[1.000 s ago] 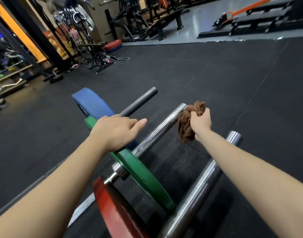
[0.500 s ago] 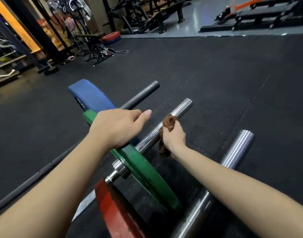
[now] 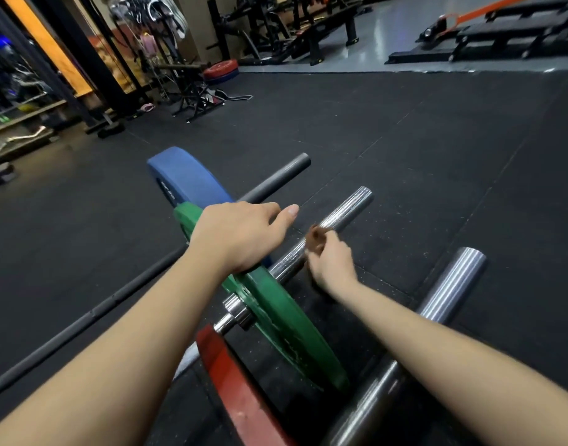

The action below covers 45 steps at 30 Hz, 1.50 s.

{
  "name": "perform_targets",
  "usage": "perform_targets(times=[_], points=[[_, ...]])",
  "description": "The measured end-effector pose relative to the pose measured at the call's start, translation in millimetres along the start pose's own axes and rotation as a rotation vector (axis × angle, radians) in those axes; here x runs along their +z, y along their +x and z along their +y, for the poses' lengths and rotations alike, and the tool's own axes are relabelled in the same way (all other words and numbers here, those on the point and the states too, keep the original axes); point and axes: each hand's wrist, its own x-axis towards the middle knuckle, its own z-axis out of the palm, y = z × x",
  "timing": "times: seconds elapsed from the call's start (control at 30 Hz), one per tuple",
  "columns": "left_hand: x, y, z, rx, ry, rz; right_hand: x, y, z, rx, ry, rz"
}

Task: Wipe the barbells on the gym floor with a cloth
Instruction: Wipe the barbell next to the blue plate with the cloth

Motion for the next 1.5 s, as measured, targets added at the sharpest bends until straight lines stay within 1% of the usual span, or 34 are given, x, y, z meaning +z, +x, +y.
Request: perform_targets(times=[0.13,0.2,0.33,0.5,0.57,0.6,0.67,0.7,0.77,0.87,0.93,1.0,1.1,1.13,1.2,1.23,1.3,1.37,1.43,1.5], points=[[-1.1,-1.1,0.6,-0.017,-0.002,0.003,27.2,-43.6,-0.4,-0.105,-0.029,-0.325],[-1.7,-1.5,0.3,-0.022,-0.001,0.012,22.8,-45.3,-7.0,-0.132,-0.057,-0.357],[-1.7,-3.8,2.0,-0.017,-0.012,0.043,-10.3,-17.7,-18.5,-0.164,-0.145,-0.241],[-3.8,-4.2,3.2,-0.015,-0.006,0.040,-57.4,45.1,-29.6,-0.277,-0.105,0.111],[-4.2,-4.8,2.9,-0.012,-0.014,0.044,-71.3,74.6,-23.2,-0.274,-0.152,0.167],[-4.4,-4.6,2.8,-0.011,-0.019,0.046,-74.9,88.1,-16.2,-0.266,-0.216,0.158],[-4.3,-5.5,2.9,-0.017,-0.032,0.050,-74.7,106.3,1.1,-0.246,-0.352,0.066],[-4.1,-5.3,2.7,-0.018,-0.034,0.056,-73.9,111.8,7.8,-0.221,-0.369,0.029],[-3.6,-4.9,2.1,-0.018,-0.035,0.065,-76.3,121.6,11.4,-0.171,-0.376,0.029],[-3.2,-4.6,2.0,-0.016,-0.026,0.063,-84.4,131.2,0.1,-0.127,-0.467,0.045],[-3.5,-4.7,1.4,-0.027,-0.019,0.057,-76.7,122.2,-10.9,-0.174,-0.502,-0.005],[-3.4,-4.7,2.1,-0.033,-0.015,0.056,-56.9,100.8,-14.6,-0.249,-0.497,-0.094],[-4.0,-5.2,1.8,-0.042,-0.022,0.063,-24.6,68.9,-17.7,-0.409,-0.549,-0.217],[-3.8,-5.5,1.6,-0.045,-0.027,0.061,-16.7,63.8,-17.8,-0.460,-0.575,-0.249],[-3.5,-5.8,1.7,-0.052,-0.040,0.065,-10.5,64.1,-17.2,-0.499,-0.599,-0.277],[-3.4,-5.6,1.7,-0.056,-0.045,0.069,-12.2,69.2,-16.1,-0.498,-0.599,-0.264],[-3.6,-4.9,0.8,-0.067,-0.047,0.070,-22.6,87.3,-13.5,-0.458,-0.598,-0.158],[-3.1,-4.9,1.2,-0.074,-0.059,0.068,-40.9,109.6,-9.6,-0.345,-0.572,-0.022],[-2.5,-4.3,1.4,-0.079,-0.072,0.074,-52.5,123.2,-6.0,-0.265,-0.557,0.040],[-2.5,-3.6,1.0,-0.086,-0.082,0.072,-48.4,116.5,-4.9,-0.301,-0.573,0.056]])
